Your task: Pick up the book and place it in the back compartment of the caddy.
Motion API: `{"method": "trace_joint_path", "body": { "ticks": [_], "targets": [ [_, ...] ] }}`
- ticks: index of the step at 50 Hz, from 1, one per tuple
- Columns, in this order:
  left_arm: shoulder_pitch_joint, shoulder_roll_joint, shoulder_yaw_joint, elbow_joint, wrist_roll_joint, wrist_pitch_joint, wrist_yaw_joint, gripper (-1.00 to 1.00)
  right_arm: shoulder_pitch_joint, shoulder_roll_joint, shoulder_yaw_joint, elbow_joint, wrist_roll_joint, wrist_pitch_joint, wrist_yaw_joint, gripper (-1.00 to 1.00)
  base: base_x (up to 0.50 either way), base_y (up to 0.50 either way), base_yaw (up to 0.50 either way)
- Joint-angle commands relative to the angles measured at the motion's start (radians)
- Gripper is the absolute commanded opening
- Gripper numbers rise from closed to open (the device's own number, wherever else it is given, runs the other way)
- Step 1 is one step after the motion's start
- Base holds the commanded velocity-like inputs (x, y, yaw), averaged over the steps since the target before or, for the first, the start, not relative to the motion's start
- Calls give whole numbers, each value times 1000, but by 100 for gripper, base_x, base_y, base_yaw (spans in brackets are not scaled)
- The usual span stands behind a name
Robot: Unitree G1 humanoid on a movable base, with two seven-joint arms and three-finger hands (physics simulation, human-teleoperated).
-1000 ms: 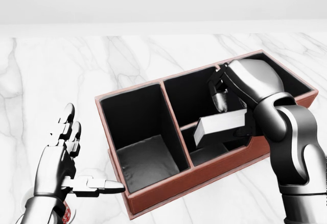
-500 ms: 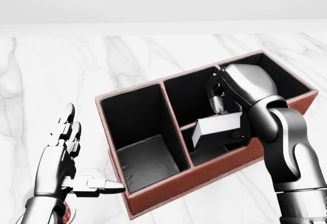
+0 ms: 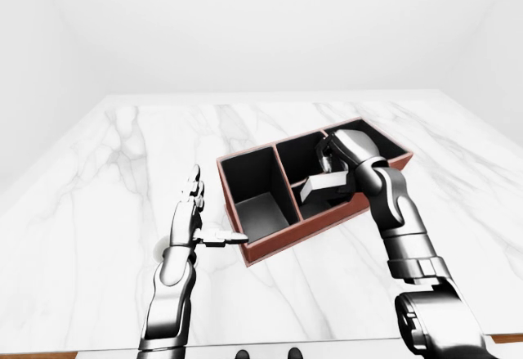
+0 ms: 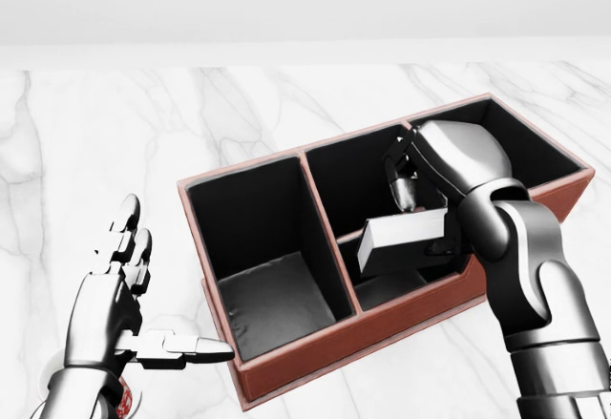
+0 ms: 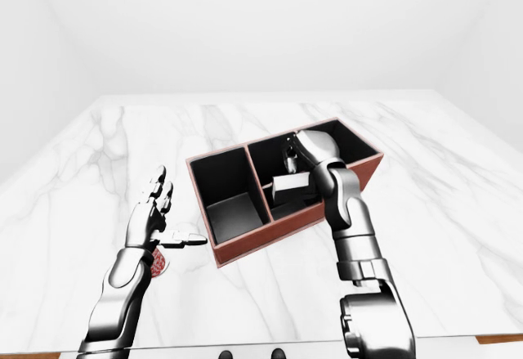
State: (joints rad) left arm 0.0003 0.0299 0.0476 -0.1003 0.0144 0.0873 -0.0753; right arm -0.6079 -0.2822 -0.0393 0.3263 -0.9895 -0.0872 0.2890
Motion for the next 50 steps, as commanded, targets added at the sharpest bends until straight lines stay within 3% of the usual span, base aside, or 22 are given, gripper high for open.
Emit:
{"method": "trace_joint_path", "body": {
  "ticks": [1,50],
  "targets": [
    [2,-1,-1,-2,2,0,1,100,-26,-1,-6,46,-15,0,-60,-100,0,0,0],
    [0,-1,-2,-1,3,0,3,100,-99,8,26,251,-48,0,-184,-100,0,0,0]
  ]
}}
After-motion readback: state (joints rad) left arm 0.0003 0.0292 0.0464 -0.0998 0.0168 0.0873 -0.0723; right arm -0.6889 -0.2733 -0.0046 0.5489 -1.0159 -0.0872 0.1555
